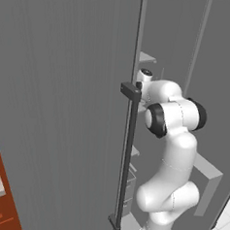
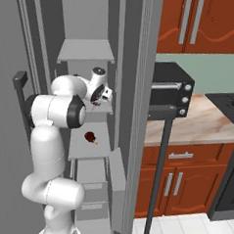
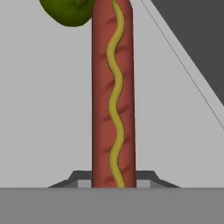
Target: Store the hot dog in the freezer for long-term storage. Close the freezer door after placing the cooked food.
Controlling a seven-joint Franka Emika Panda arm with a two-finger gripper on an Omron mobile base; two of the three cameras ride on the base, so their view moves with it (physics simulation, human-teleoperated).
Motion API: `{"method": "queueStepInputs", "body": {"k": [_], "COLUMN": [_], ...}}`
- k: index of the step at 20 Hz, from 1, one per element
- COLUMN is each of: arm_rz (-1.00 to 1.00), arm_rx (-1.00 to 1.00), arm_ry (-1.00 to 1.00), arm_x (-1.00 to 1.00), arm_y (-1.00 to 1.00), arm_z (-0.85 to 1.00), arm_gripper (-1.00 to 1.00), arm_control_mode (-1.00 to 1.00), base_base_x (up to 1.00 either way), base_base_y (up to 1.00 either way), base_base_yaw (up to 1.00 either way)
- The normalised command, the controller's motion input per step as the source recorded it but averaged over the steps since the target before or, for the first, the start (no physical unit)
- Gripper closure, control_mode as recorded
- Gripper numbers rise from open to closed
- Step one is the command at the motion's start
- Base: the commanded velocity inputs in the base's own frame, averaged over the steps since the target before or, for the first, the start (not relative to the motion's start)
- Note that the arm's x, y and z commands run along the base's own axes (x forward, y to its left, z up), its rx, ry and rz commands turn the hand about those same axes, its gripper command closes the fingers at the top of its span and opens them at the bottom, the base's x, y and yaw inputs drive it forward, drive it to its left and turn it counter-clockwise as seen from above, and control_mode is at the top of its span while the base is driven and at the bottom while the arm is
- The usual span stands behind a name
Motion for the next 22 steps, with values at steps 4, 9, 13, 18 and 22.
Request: {"method": "queueStepInputs", "body": {"k": [4,9,13,18,22], "arm_rz": [0.0,0.0,0.02,0.02,0.0], "arm_rx": [0.0,0.0,0.0,0.0,0.0], "arm_ry": [0.0,0.0,0.0,0.0,0.0], "arm_x": [0.26,0.24,0.15,0.04,0.0], "arm_y": [0.0,0.0,0.0,0.0,0.0], "arm_z": [-0.13,-0.11,-0.1,-0.03,0.0], "arm_gripper": [1.0,1.0,-1.0,-1.0,-1.0], "arm_control_mode": [-1.0,-1.0,-1.0,-1.0,-1.0], "base_base_x": [0.0,0.0,0.0,0.0,0.0], "base_base_y": [0.0,0.0,0.0,0.0,0.0], "base_base_yaw": [0.0,0.0,0.0,0.0,0.0]}}
